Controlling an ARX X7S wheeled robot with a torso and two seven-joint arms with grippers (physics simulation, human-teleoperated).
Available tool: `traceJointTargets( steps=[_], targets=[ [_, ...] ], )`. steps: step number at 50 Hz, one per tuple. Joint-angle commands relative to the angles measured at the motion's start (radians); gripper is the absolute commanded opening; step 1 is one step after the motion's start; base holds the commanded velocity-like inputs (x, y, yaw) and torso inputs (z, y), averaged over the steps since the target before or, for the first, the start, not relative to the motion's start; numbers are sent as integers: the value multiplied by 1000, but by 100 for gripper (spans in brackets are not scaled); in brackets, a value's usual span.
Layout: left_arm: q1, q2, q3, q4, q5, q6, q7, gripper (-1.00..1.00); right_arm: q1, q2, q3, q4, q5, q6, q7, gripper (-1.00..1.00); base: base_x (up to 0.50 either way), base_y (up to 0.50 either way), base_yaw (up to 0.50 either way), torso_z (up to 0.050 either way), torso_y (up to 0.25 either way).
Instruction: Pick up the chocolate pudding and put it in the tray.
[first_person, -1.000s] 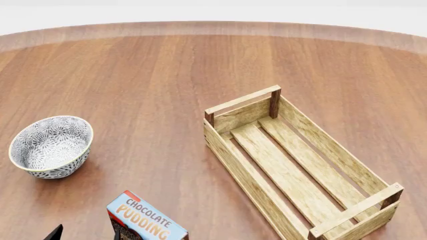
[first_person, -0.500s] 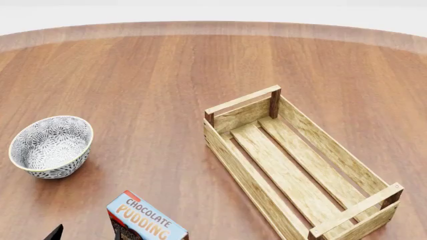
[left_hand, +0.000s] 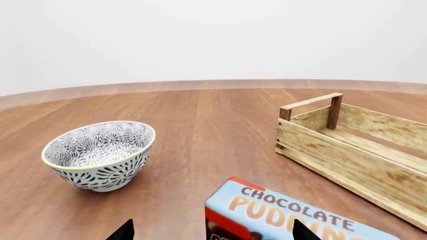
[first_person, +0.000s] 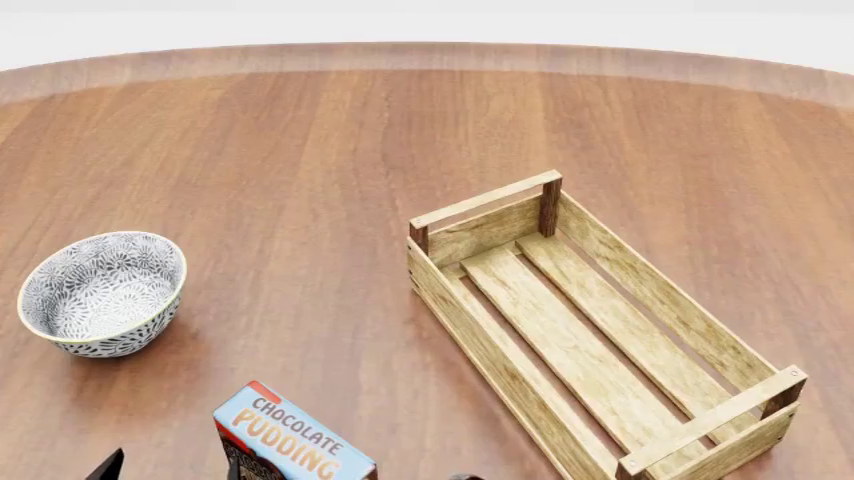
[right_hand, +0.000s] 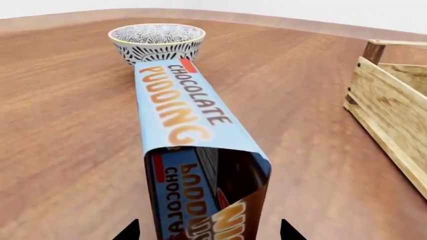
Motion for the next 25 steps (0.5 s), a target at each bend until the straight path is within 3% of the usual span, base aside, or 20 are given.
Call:
traceJointTargets(
  steps=[1, 2, 3, 17, 25],
  targets=[
    [0, -3, 5, -1, -3, 3, -4, 100, 25, -13, -67, 50, 53, -32, 7, 100, 0, 0, 0, 0, 0],
    [1, -4, 6, 2, -3, 1, -5, 100, 27, -13, -78, 55, 63, -37, 9, 100, 0, 0, 0, 0, 0],
    [2, -5, 7, 5, -3, 0, -5, 100, 29, -13, -90, 60, 72, -44, 12, -100, 0, 0, 0, 0, 0],
    [3, -10, 8, 1, -11, 6, -8, 100, 37, 5, -104, 56, 124, -45, 33, -100, 0, 0, 0, 0, 0],
    [1, -14, 9, 8, -17, -1, -11, 100, 32, 69, -118, -97, 124, 50, 99, -100, 0, 0, 0, 0, 0]
  ],
)
